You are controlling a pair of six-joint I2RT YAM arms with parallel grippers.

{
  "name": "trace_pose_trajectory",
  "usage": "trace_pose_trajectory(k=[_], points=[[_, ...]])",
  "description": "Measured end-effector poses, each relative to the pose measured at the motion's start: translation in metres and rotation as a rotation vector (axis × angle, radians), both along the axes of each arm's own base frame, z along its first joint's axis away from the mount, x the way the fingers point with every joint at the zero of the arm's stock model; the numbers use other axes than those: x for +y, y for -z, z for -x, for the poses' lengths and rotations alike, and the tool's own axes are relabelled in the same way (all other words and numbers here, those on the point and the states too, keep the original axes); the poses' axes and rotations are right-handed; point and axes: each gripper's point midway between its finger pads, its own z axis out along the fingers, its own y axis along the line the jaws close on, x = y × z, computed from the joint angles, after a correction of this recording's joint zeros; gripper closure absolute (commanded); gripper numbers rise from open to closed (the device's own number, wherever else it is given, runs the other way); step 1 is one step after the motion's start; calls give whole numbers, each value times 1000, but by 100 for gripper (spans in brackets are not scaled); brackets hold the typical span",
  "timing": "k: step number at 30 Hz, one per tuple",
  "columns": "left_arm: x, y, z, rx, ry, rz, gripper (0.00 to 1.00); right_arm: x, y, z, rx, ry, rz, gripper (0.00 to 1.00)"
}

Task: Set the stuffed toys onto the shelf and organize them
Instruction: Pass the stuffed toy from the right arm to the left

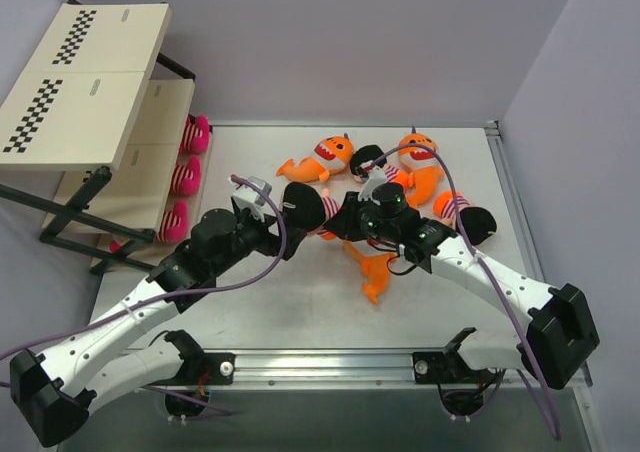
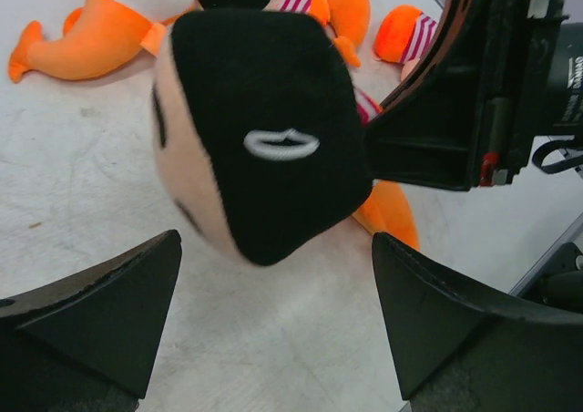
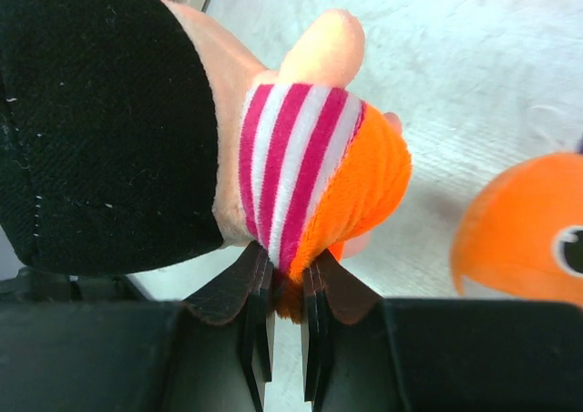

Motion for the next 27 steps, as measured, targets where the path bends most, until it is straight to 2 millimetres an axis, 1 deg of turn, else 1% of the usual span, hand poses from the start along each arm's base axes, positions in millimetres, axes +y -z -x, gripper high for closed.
trace_pose_trajectory(k=[4, 6, 7, 9, 10, 11, 14, 15, 16, 17, 18, 20, 21, 23, 24, 27], points=[[-13, -4, 0, -17, 9, 22, 6, 19, 2, 12, 9, -45, -16, 100], [-14, -9, -3, -34, -5, 36, 5, 24, 1, 15, 8, -53, -22, 100], [-14, -12, -4, -42, -12, 44, 2, 26, 0, 16, 4, -53, -26, 100], [-15, -15, -6, -51, -26, 55, 9, 29, -2, 17, 0, -55, -34, 100], [-15, -16, -6, -52, -35, 60, 15, 30, -2, 18, -1, -56, -37, 100], [-14, -16, -7, -53, -44, 63, 25, 32, -3, 19, -2, -57, -40, 100], [-12, -18, -10, -60, -71, 70, 44, 34, -3, 22, -5, -61, -36, 100], [-12, -19, -11, -63, -80, 71, 63, 35, -3, 22, -7, -63, -35, 98], [-12, -20, -11, -62, -88, 77, 72, 36, -3, 23, -9, -64, -34, 95], [-11, -20, -11, -61, -94, 80, 84, 37, -3, 24, -13, -66, -33, 89], [-11, -20, -11, -60, -100, 82, 97, 37, -3, 24, -19, -66, -31, 75], [-10, -20, -12, -52, -117, 92, 98, 38, -2, 24, -36, -68, -20, 62], [-8, -21, -12, -47, -127, 99, 98, 37, -1, 25, -44, -70, -11, 51], [-5, -22, -12, -23, -153, 113, 98, 35, 3, 28, -67, -78, 15, 43], [-4, -25, -11, -7, -168, 124, 97, 34, 3, 30, -87, -85, 28, 34], [0, -36, -9, 35, -203, 149, 98, 33, -5, 37, -154, -107, 48, 23]])
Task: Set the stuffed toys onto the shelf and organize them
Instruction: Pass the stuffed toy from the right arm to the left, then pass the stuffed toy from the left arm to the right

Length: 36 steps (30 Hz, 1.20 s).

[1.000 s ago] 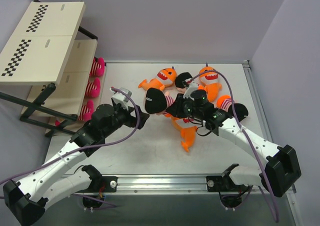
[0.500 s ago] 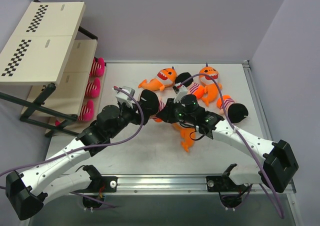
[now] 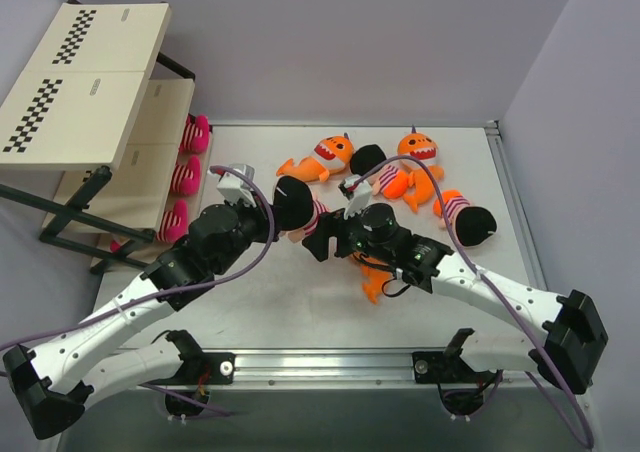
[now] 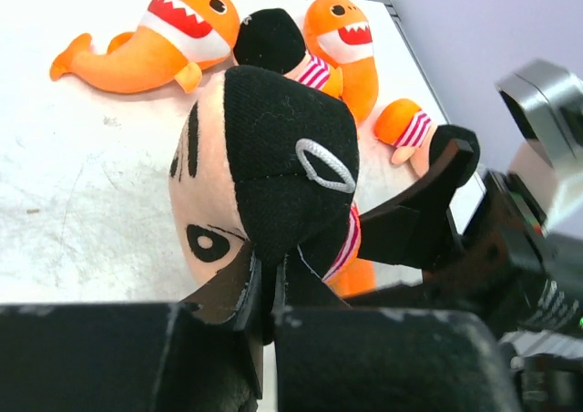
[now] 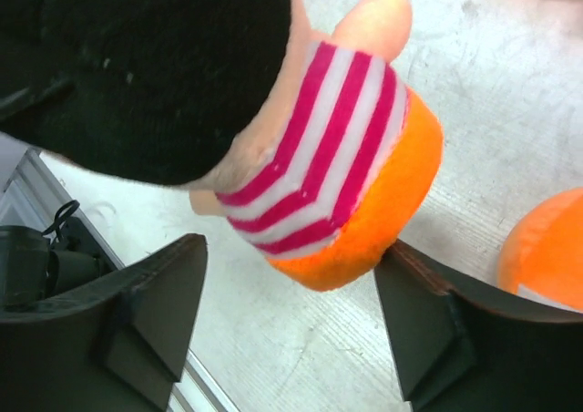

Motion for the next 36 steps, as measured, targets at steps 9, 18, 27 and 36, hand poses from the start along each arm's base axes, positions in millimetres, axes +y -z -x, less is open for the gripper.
trace_pose_trajectory(k=[9, 18, 27, 36], points=[[15, -38, -3, 99, -139, 69, 97, -13, -38, 6, -241, 16, 47, 10], [21, -29, -2, 156, -176, 27, 97, -24, -37, 0, -419, 49, 220, 5], [20, -23, -4, 181, -179, 0, 97, -3, -24, 4, -559, -7, 366, 5], [17, -27, -4, 180, -173, 5, 97, 9, -8, -10, -654, 21, 488, 12]])
